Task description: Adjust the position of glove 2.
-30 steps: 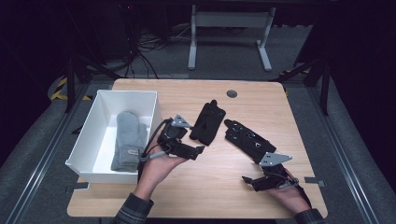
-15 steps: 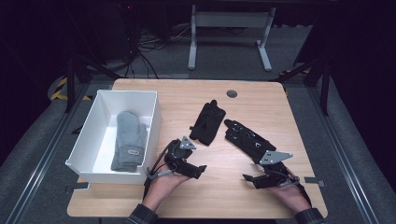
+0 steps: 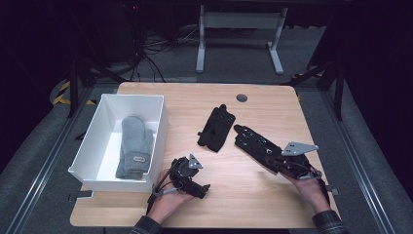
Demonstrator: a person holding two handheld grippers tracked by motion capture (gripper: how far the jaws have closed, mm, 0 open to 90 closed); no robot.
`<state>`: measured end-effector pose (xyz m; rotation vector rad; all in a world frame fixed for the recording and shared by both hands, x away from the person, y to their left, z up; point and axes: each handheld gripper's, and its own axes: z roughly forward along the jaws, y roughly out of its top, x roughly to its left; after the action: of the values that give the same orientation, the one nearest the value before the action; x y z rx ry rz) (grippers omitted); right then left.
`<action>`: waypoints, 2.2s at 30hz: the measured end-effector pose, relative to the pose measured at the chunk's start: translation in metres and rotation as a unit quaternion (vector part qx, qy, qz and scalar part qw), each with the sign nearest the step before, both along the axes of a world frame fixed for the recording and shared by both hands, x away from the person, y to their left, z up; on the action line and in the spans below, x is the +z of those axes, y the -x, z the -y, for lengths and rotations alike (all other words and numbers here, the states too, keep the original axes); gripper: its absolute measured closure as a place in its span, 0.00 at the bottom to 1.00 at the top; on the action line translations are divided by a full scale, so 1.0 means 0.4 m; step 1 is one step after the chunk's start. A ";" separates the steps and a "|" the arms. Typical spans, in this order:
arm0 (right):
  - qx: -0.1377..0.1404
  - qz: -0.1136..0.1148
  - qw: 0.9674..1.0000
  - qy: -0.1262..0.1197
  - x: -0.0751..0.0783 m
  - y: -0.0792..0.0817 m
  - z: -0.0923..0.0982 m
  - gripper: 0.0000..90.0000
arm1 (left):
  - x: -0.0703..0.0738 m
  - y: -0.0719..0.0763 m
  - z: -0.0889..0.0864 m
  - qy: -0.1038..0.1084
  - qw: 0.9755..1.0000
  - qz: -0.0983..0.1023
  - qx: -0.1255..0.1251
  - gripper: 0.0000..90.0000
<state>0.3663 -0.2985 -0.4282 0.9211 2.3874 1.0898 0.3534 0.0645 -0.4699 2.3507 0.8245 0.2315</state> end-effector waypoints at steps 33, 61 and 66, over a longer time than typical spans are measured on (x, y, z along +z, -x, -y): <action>0.070 -0.071 0.994 0.044 -0.050 0.024 -0.036 1.00 | -0.020 0.004 -0.020 0.030 0.998 0.034 -0.030 0.00; 0.097 -0.047 0.994 0.005 -0.026 0.118 -0.061 0.60 | -0.020 0.005 -0.021 0.032 0.998 0.036 -0.031 0.01; 0.028 -0.024 0.999 -0.009 -0.027 0.087 0.011 0.41 | -0.020 0.005 -0.022 0.032 0.998 0.035 -0.029 0.02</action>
<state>0.3317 -0.3030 -0.4391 0.9001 2.4596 1.1252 0.3512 0.0734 -0.4777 2.2893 0.7194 0.2564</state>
